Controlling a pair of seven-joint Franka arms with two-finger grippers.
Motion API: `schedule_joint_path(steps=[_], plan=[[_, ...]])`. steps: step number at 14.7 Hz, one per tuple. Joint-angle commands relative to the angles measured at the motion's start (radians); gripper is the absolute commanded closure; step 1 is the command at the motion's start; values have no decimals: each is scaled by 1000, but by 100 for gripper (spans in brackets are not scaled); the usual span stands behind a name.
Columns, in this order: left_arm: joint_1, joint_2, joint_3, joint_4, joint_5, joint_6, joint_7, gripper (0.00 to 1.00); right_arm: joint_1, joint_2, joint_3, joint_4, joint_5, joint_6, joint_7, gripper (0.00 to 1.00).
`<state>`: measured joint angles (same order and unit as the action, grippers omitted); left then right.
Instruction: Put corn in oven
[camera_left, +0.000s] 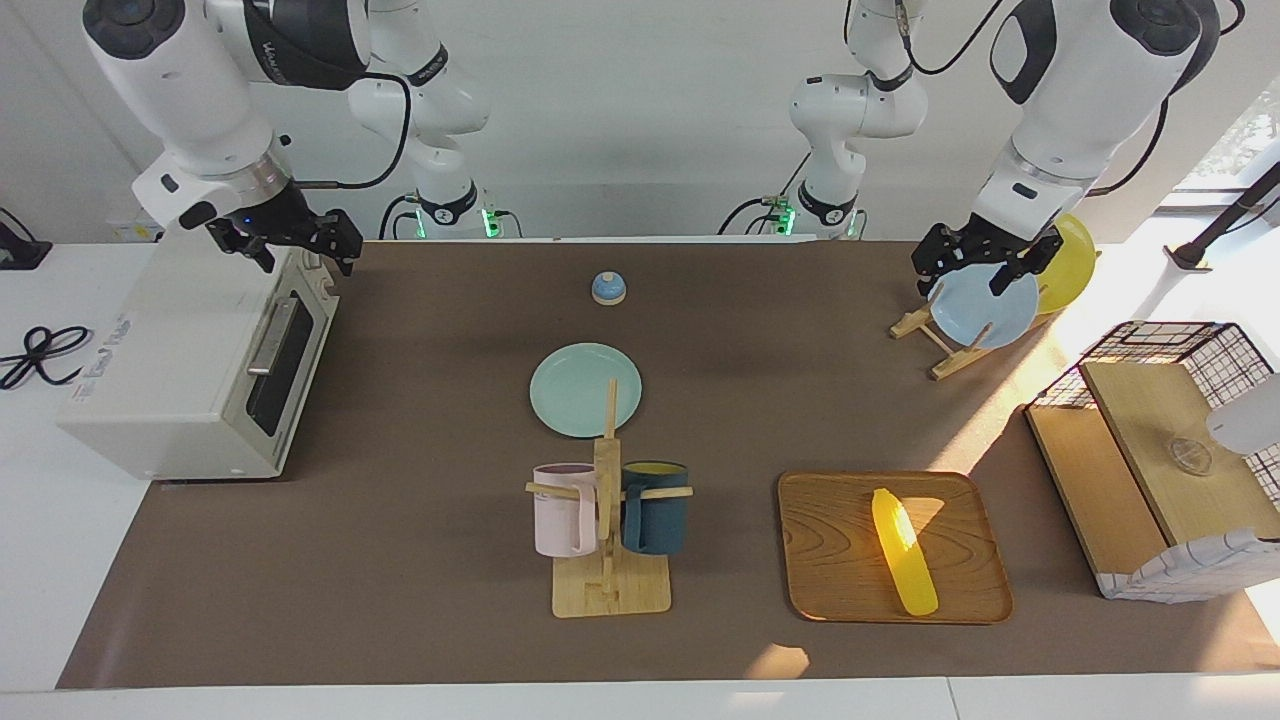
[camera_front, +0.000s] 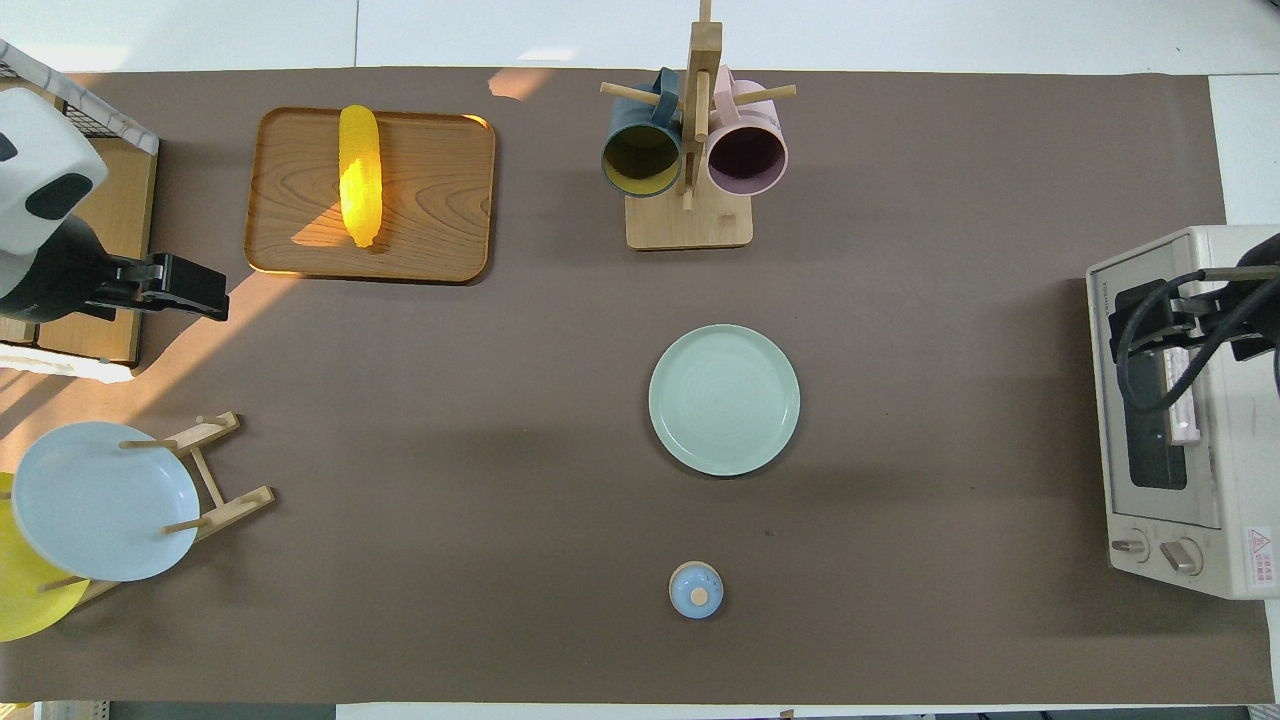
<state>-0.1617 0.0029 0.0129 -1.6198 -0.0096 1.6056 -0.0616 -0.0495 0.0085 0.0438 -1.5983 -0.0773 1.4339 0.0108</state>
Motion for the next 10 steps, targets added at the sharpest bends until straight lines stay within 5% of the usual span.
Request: schedule_joint_path(steps=[1, 10], plan=[[-4, -6, -1, -14, 10, 42, 0, 0, -6, 11, 1, 24, 34, -24, -18, 0], [-4, 57, 1, 3, -47, 108, -4, 0, -6, 11, 1, 24, 34, -24, -18, 0]])
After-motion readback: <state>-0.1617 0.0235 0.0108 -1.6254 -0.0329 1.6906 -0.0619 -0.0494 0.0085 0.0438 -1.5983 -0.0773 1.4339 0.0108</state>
